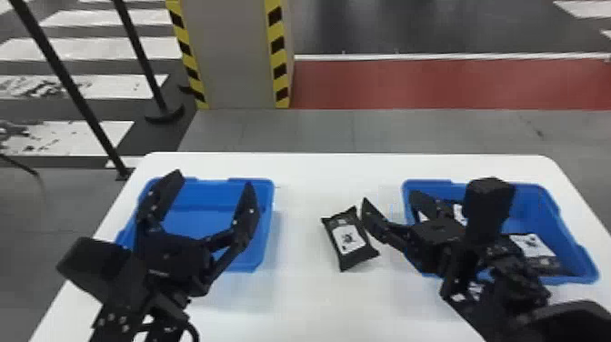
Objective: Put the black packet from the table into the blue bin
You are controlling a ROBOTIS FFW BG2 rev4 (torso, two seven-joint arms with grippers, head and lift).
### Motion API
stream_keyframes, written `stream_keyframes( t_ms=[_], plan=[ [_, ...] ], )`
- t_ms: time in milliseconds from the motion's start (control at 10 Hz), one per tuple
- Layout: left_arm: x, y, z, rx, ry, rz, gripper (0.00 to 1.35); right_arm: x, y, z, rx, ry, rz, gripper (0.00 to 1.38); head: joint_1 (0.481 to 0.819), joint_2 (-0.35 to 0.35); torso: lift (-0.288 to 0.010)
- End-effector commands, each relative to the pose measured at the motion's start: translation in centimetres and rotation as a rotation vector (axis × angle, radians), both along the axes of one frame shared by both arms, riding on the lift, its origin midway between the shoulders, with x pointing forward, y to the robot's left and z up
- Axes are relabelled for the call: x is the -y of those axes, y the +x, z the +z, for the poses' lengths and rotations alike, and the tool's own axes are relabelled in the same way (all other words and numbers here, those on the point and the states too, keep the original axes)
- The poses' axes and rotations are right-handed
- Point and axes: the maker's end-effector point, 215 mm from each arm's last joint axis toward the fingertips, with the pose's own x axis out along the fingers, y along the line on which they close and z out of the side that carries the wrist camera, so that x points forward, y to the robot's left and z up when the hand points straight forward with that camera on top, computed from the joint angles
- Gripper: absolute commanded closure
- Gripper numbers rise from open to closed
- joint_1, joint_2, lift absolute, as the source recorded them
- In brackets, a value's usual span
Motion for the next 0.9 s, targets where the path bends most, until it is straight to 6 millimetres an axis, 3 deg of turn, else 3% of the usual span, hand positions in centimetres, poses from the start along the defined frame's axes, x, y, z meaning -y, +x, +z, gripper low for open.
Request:
stream_keyframes(
  t_ms=[0,200,300,600,800],
  plan=[
    [0.1,0.0,0.1,0.002,0.0,0.0,0.11,-4.4,-0.6,-2.2,-0.086,-0.031,0.103,0.16,0.695,0.13,-0.11],
    [0.2,0.0,0.1,0.002,0.0,-0.003,0.11,-7.4,-0.1,-4.4,-0.143,-0.105,0.176,0.16,0.695,0.185,-0.11],
    [0.3,0.1,0.2,0.004,-0.002,-0.005,0.11,-7.4,0.6,-5.7,-0.161,-0.132,0.18,0.16,0.695,0.209,-0.11],
    [0.1,0.0,0.2,0.005,0.0,0.0,0.11,-4.9,3.9,-8.7,-0.202,-0.238,0.123,0.16,0.695,0.202,-0.11],
    [0.1,0.0,0.2,0.007,0.0,0.0,0.11,-4.2,4.9,-10.0,-0.235,-0.281,0.119,0.15,0.695,0.182,-0.11]
  ],
)
